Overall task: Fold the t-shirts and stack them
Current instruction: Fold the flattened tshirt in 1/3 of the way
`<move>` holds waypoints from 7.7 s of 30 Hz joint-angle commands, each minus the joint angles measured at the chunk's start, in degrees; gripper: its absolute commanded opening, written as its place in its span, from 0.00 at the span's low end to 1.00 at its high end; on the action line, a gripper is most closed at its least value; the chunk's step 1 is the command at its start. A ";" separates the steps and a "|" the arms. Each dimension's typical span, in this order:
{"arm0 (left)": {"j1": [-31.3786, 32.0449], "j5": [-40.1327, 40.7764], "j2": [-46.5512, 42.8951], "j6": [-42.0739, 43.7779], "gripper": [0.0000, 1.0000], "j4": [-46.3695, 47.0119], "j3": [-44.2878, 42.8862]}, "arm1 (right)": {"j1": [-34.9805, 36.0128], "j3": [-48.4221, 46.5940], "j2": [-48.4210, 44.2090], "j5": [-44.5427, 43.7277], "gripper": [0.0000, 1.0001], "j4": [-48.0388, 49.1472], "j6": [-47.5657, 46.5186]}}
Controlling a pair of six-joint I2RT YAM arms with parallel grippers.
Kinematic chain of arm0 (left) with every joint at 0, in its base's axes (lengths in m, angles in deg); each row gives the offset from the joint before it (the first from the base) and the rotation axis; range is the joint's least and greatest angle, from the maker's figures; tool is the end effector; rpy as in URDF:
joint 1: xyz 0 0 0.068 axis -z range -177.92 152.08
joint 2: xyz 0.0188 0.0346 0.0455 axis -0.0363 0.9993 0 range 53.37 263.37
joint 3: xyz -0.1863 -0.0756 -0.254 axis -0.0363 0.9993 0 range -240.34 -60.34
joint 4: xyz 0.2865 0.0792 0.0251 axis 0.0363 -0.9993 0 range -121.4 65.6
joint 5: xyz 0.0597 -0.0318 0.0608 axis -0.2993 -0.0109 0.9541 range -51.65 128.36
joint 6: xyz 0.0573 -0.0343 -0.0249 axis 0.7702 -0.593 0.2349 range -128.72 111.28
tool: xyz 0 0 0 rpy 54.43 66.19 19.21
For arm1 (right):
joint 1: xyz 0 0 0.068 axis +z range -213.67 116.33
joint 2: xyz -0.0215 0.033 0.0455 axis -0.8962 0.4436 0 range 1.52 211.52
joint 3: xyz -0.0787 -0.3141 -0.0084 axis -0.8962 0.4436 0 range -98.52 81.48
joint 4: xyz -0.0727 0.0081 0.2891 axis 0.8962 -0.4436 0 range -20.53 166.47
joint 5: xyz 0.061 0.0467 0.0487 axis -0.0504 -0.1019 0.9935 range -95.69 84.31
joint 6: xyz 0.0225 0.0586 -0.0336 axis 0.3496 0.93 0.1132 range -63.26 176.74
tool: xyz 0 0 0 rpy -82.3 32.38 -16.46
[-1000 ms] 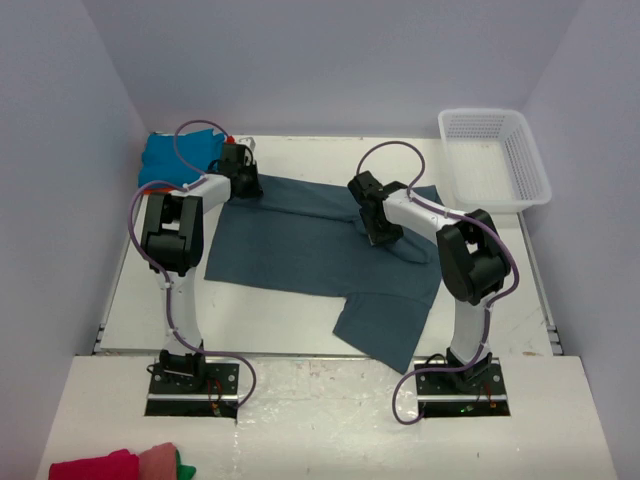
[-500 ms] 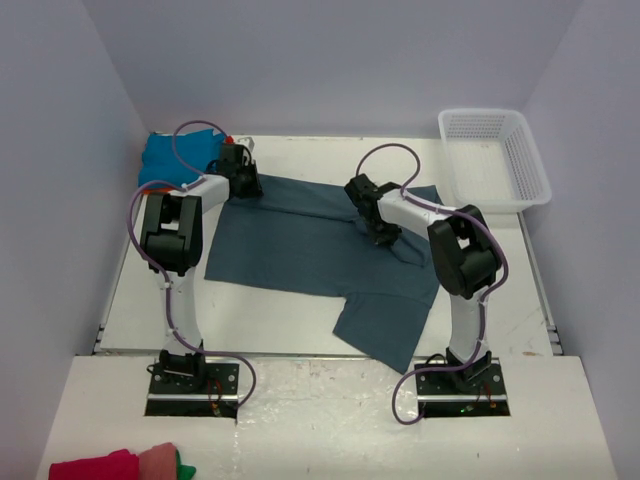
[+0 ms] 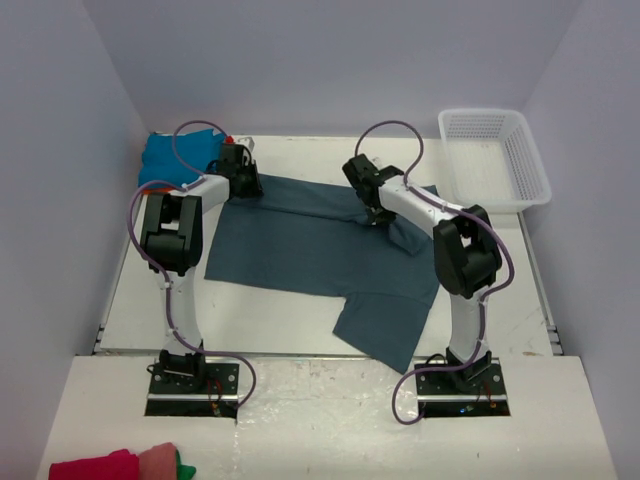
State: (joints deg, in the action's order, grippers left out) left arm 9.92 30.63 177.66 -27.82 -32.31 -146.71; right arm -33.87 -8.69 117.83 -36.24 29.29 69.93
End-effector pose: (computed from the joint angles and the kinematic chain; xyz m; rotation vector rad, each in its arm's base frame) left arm 0.5451 -0.0831 0.1530 -0.1696 2.3894 -0.3836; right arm 0.4291 0.2113 0.2069 -0.2757 2.6196 -0.5272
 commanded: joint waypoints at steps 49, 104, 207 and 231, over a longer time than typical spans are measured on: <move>38.91 18.98 6.49 7.58 0.26 -1.15 -20.24 | -22.41 16.52 -44.67 13.05 0.49 11.41 13.80; 41.91 29.70 19.94 10.74 0.05 -8.27 -37.74 | -24.53 21.09 -55.67 22.90 0.50 10.18 12.12; 41.03 29.79 8.43 10.74 0.00 0.96 -22.80 | -20.40 25.22 -50.93 27.30 0.50 11.14 12.74; 45.51 30.49 -9.33 1.95 0.00 -1.94 1.46 | -17.41 18.10 -36.25 18.15 0.53 4.64 12.82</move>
State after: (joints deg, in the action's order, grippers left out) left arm 54.13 60.86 172.21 -23.03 -34.36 -147.58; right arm -51.57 12.18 79.69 -15.76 36.07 82.58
